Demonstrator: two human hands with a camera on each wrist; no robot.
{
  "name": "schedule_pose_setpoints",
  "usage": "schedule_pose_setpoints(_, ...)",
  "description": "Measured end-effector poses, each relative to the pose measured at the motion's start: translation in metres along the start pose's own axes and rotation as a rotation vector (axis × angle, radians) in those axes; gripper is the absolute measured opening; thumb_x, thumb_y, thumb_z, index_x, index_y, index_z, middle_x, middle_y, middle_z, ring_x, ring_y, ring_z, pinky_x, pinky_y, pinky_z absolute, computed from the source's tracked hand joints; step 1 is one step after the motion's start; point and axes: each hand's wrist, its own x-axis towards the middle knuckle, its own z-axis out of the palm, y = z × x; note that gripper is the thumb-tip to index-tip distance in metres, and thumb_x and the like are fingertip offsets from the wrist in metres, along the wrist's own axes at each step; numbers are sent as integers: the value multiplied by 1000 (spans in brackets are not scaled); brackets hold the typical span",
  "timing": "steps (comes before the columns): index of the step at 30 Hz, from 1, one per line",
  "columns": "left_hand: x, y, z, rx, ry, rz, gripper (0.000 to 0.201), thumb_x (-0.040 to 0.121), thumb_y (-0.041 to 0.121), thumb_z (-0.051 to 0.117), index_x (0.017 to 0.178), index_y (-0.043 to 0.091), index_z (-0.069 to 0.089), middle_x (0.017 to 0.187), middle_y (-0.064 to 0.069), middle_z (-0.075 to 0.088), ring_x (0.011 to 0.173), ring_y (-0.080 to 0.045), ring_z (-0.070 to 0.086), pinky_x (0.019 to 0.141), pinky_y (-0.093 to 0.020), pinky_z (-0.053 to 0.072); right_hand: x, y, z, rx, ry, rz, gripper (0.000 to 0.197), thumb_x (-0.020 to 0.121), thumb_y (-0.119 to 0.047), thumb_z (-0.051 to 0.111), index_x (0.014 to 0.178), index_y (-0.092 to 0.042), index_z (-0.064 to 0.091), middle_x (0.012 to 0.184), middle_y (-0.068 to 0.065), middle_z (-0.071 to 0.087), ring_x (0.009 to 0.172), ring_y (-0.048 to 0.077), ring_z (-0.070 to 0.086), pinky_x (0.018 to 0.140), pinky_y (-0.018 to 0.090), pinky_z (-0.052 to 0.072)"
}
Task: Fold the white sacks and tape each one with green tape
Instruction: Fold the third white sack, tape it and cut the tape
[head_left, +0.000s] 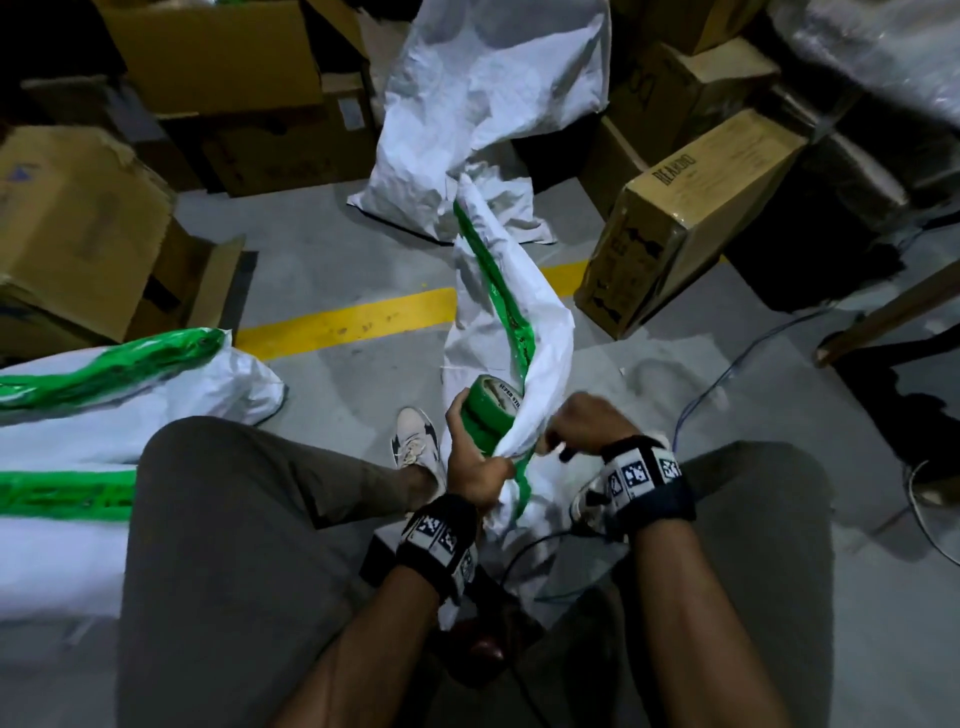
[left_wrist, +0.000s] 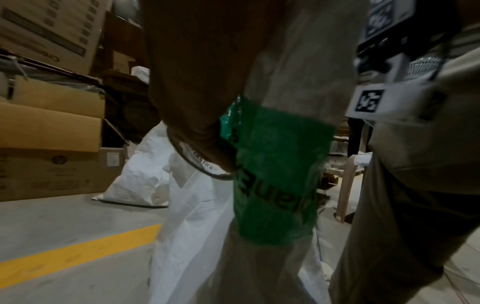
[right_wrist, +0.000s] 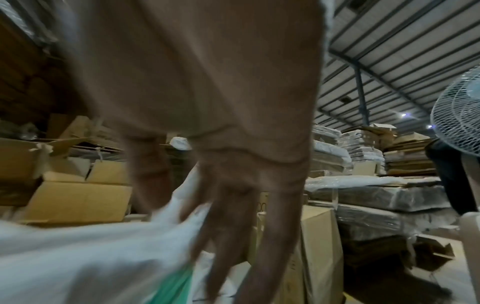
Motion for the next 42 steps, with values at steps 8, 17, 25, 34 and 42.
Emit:
schedule_pose_setpoints(8, -16, 20, -42, 45, -278, 24, 103, 51, 4, 72, 145, 7, 29, 140, -7, 51, 126, -10, 56, 99, -28, 50, 68, 3, -64, 221, 422, 207, 129, 66, -78, 73, 155, -3, 19, 154, 19, 39, 126, 41, 53, 98, 46, 50)
schedule_pose_setpoints(17, -22, 36, -38, 251, -430, 144, 75, 82, 12, 73, 147, 18, 36, 145, 7, 50, 133, -16, 52, 99, -36, 51, 97, 36, -41, 50, 413, 150, 67, 76, -56, 72, 112, 0, 63, 115, 24, 65, 104, 37, 63, 70, 30, 39)
schedule_pose_setpoints(25, 0, 85, -43, 239, -564, 128, 92, 57, 3, 71, 143, 19, 45, 139, 7, 59, 129, -12, 56, 97, -31, 53, 9, 90, -71, 382, 530, 250, 52, 73, -32, 72, 112, 2, 66, 104, 18, 65, 92, 32, 65, 64, 29, 47)
schedule_pose_setpoints(34, 55, 147, 8, 407, -649, 365, 85, 66, -6, 69, 143, 23, 48, 139, 8, 58, 121, -7, 60, 93, -31, 54, 3, 207, -18, 1012, 814, 178, 54, 53, -51, 85, 90, -15, 71, 106, 12, 74, 101, 34, 70, 89, 61, 54)
schedule_pose_setpoints(42, 83, 128, 1, 964, -810, 671, 89, 73, 5, 60, 148, 46, 37, 133, 3, 51, 113, -27, 61, 88, -39, 52, -79, 136, 1, 757, 219, 355, 65, 77, -70, 67, 85, -5, 68, 80, 19, 72, 60, 26, 64, 57, 31, 51)
